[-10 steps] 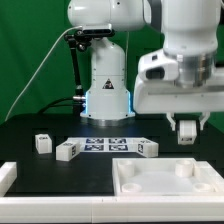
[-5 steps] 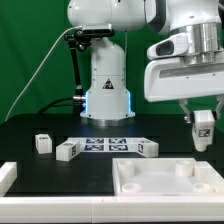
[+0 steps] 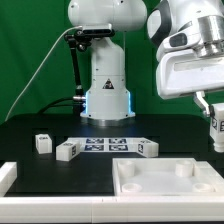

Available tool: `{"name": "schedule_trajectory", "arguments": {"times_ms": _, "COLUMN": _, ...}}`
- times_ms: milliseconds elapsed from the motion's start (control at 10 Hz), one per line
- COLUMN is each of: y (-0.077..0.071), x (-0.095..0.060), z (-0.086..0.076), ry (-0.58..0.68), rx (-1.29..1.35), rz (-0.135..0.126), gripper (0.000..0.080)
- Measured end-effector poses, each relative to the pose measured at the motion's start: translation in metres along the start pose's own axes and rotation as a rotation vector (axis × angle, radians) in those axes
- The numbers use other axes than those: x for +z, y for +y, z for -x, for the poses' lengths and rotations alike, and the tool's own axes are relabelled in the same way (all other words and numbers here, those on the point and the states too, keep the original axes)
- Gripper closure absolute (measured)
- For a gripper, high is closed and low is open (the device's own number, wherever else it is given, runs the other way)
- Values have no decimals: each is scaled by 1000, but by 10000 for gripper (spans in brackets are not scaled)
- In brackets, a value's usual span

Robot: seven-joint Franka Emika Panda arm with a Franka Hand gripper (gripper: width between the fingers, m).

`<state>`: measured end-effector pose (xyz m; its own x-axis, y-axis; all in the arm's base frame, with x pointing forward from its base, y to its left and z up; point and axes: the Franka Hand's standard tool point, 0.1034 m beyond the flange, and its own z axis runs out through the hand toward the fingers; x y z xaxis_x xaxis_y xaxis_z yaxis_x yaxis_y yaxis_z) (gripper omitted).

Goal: Assemble one leg

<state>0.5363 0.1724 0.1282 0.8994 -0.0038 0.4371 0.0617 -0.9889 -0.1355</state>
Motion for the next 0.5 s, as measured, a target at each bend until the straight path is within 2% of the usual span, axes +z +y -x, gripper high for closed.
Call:
{"name": "schedule_trajectory", "arguments": {"times_ms": 300, "y": 0, "x": 1, "z": -1, "ry": 4, "rx": -41, "rz": 1, "gripper": 508}}
{"name": "schedule_trajectory", "arguments": {"times_ms": 500, "y": 7, "x": 2, "z": -10, "ry": 28, "rx": -148, "rz": 16, "gripper": 508}}
